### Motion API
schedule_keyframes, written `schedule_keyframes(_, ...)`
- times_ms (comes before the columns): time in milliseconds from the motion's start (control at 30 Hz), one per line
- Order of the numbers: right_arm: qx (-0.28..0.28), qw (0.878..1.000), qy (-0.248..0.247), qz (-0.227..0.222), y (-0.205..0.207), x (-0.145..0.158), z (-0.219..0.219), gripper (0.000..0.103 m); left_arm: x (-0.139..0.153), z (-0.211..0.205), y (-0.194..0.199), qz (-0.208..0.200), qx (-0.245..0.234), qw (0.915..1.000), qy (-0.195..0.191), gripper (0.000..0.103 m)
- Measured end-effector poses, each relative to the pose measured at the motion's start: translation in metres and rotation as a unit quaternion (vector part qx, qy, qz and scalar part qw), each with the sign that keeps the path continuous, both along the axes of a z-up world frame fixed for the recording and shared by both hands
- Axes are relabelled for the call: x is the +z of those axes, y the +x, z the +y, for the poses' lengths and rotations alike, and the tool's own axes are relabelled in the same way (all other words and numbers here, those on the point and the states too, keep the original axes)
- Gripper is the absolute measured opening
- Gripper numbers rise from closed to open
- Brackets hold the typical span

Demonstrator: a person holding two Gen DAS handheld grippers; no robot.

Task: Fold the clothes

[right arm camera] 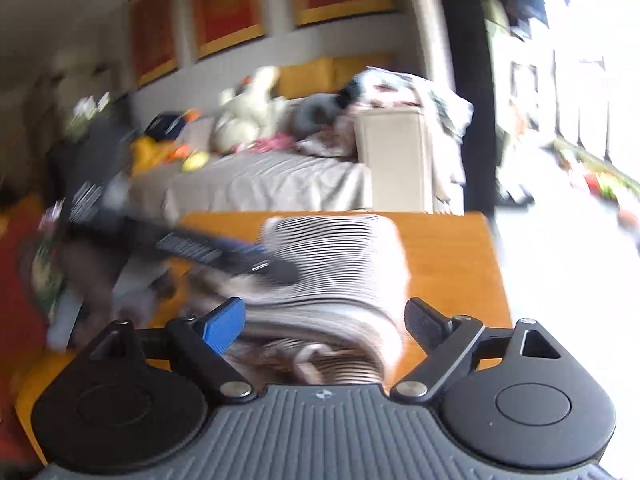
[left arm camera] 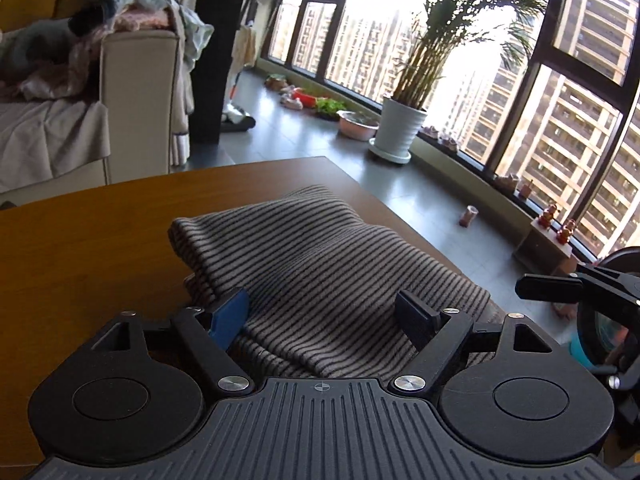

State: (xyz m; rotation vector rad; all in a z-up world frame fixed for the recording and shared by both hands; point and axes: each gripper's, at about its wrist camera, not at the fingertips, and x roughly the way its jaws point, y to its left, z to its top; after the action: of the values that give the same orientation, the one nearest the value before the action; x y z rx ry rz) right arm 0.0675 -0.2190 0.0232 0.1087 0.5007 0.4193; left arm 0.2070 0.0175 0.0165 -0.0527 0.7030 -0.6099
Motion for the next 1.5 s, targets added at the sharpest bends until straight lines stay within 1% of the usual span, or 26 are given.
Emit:
schedule_keyframes(33,-0.026,0.999,0.028,0.015,0.006,-0.003,-0.011,0.089,-0.001,0.001,-0.002,-0.001,0.001,1.0,-0.001,0.087)
schedule_keyframes(67,-0.038,0.998,0.046,0.028,0.011,-0.009,-0.015,0.088,-0.002,0.001,-0.003,-0.004,0.002,1.0,-0.001,0.087)
schedule_keyframes(133,-0.057,0.994,0.079,0.052,0.021,-0.021,-0.02,0.078,-0.004,0.0,-0.006,-0.009,0.004,1.0,-0.001,0.088)
schedule_keyframes(200,-0.062,0.988,0.115,0.086,0.045,-0.04,-0.023,0.078,-0.002,0.001,-0.007,-0.01,0.005,0.9999,0.003,0.088)
schedule_keyframes(267,-0.059,0.983,0.135,0.106,0.052,-0.052,-0.021,0.077,-0.002,0.003,-0.008,-0.009,0.006,0.9999,0.004,0.088)
schedule_keyframes(300,-0.057,0.982,0.141,0.112,0.053,-0.057,-0.018,0.075,-0.002,0.005,-0.008,-0.007,0.007,0.9999,0.004,0.088)
schedule_keyframes(367,-0.054,0.982,0.144,0.111,0.051,-0.061,-0.007,0.075,-0.004,0.012,-0.01,-0.006,0.012,0.9999,0.004,0.09)
schedule_keyframes(400,-0.051,0.983,0.141,0.108,0.051,-0.062,-0.002,0.075,-0.005,0.017,-0.011,-0.003,0.018,0.9998,0.005,0.095)
schedule_keyframes(433,-0.045,0.984,0.138,0.107,0.048,-0.062,0.002,0.075,-0.008,0.024,-0.01,0.014,0.028,0.9995,0.001,0.098)
schedule_keyframes(500,-0.032,0.987,0.122,0.101,0.045,-0.061,0.013,0.075,-0.021,0.044,-0.004,0.074,0.044,0.9953,-0.046,0.099)
schedule_keyframes(567,-0.023,0.99,0.105,0.091,0.044,-0.057,0.023,0.075,-0.029,0.063,-0.005,0.102,0.055,0.9891,-0.09,0.098)
schedule_keyframes(600,-0.017,0.992,0.096,0.085,0.044,-0.054,0.029,0.075,-0.027,0.068,-0.008,0.095,0.058,0.9894,-0.093,0.096)
schedule_keyframes(667,-0.013,0.993,0.09,0.081,0.045,-0.053,0.032,0.075,-0.014,0.071,-0.016,0.065,0.064,0.9925,-0.08,0.091)
schedule_keyframes(767,-0.013,0.991,0.102,0.086,0.047,-0.051,0.03,0.075,0.013,0.073,-0.025,0.009,0.072,0.995,-0.068,0.09)
schedule_keyframes(833,-0.015,0.991,0.102,0.084,0.047,-0.05,0.03,0.075,0.035,0.07,-0.031,-0.028,0.069,0.994,-0.08,0.089)
schedule_keyframes(900,-0.016,0.992,0.097,0.081,0.047,-0.049,0.032,0.075,0.051,0.058,-0.032,-0.047,0.056,0.993,-0.093,0.085)
schedule_keyframes(933,-0.017,0.992,0.093,0.079,0.046,-0.049,0.032,0.075,0.055,0.049,-0.032,-0.05,0.047,0.993,-0.097,0.084)
schedule_keyframes(1000,-0.015,0.994,0.08,0.078,0.044,-0.047,0.032,0.076,0.049,0.032,-0.027,-0.032,0.032,0.996,-0.077,0.078)
schedule_keyframes(1067,-0.013,0.996,0.053,0.068,0.041,-0.04,0.028,0.084,0.028,0.016,-0.018,-0.002,0.032,0.9986,-0.043,0.072)
schedule_keyframes(1100,-0.012,0.997,0.044,0.063,0.04,-0.033,0.023,0.09,0.018,0.013,-0.016,0.003,0.038,0.9989,-0.028,0.072)
schedule_keyframes(1133,-0.01,0.998,0.036,0.058,0.038,-0.026,0.018,0.096,0.009,0.01,-0.016,0.002,0.042,0.999,-0.015,0.072)
schedule_keyframes(1200,-0.012,0.999,0.018,0.045,0.038,-0.011,0.008,0.103,0.008,0.008,-0.021,-0.015,0.037,0.9992,-0.004,0.073)
schedule_keyframes(1267,-0.023,0.999,-0.002,0.025,0.042,0.006,-0.001,0.103,0.007,0.008,-0.023,-0.018,0.033,0.9993,-0.004,0.075)
schedule_keyframes(1400,-0.057,0.998,-0.037,0.008,0.085,0.027,0.004,0.103,0.004,0.01,-0.026,-0.025,0.023,0.9994,-0.006,0.078)
schedule_keyframes(1433,-0.058,0.997,-0.044,0.009,0.1,0.028,0.008,0.103,0.003,0.011,-0.027,-0.026,0.021,0.9994,-0.006,0.078)
schedule_keyframes(1500,-0.05,0.997,-0.058,0.026,0.134,0.025,0.024,0.103,0.002,0.012,-0.03,-0.03,0.016,0.9994,-0.005,0.078)
